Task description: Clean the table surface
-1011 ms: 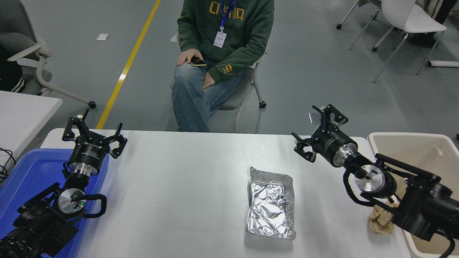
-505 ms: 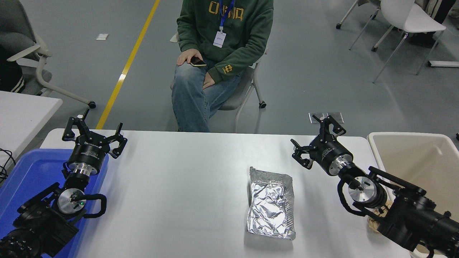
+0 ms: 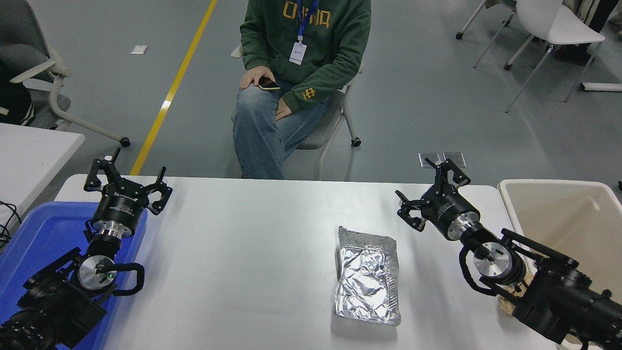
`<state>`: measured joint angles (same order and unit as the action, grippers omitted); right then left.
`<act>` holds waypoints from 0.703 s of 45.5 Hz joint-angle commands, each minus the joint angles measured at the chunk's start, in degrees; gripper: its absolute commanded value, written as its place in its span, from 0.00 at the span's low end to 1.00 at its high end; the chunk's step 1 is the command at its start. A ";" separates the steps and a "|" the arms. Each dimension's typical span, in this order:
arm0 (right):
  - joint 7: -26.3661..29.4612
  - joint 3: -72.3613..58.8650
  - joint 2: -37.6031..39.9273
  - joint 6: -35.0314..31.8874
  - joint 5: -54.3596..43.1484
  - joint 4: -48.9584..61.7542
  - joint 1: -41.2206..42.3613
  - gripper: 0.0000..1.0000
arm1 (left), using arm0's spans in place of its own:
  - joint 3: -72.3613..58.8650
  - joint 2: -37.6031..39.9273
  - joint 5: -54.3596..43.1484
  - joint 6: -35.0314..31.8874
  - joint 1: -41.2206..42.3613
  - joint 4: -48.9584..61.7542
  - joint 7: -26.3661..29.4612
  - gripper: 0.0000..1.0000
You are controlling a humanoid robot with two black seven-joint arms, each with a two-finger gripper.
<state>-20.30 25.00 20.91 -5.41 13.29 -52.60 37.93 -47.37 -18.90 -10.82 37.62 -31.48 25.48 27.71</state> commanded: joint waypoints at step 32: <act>0.35 -25.61 24.52 7.08 -34.21 -18.85 12.51 1.00 | 0.00 0.00 0.01 0.00 0.01 0.00 -0.03 1.00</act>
<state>-20.11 9.54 38.16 0.25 -15.16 -65.09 44.74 -47.37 -18.90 -10.81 37.62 -31.46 25.49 27.68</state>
